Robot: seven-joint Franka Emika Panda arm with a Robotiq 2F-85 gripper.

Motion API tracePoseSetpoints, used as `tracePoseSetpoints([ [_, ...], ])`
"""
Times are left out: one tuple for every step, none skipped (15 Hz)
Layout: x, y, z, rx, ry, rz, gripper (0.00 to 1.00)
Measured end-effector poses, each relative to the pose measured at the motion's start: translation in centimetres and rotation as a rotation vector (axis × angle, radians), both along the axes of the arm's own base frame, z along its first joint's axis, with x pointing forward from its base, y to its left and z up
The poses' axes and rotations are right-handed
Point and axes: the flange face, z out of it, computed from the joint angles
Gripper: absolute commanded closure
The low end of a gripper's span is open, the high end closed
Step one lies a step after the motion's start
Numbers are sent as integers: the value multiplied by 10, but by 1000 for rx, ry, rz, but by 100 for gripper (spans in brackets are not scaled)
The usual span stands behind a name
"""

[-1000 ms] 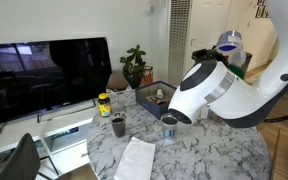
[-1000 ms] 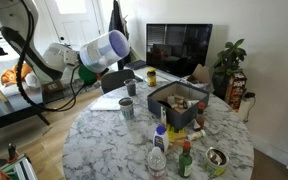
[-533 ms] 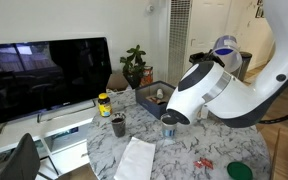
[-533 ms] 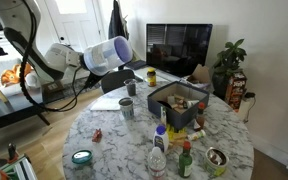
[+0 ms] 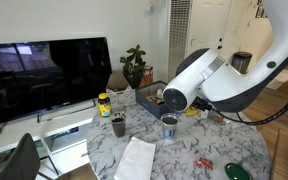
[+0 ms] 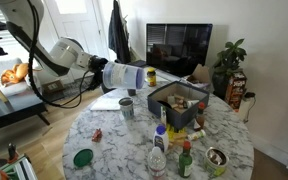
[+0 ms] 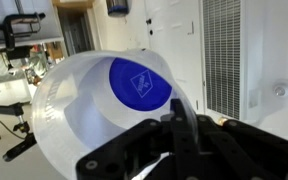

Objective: Pick up the clear cup and pour all its contents on the table, pick up the silver cup and put it in the clear cup

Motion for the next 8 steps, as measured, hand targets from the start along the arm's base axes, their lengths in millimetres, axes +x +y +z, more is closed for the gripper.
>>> tracePoseSetpoints([
  [4, -3, -1, 47, 24, 15, 99],
  [7, -7, -3, 94, 50, 32, 99],
  [10, -11, -4, 139, 72, 53, 99],
  [12, -15, -5, 186, 94, 78, 99],
  [13, -19, -7, 231, 116, 105, 99],
  [12, -22, -9, 270, 142, 132, 99],
  [11, -25, -12, 311, 169, 162, 99],
  [9, -27, -14, 350, 196, 193, 99],
])
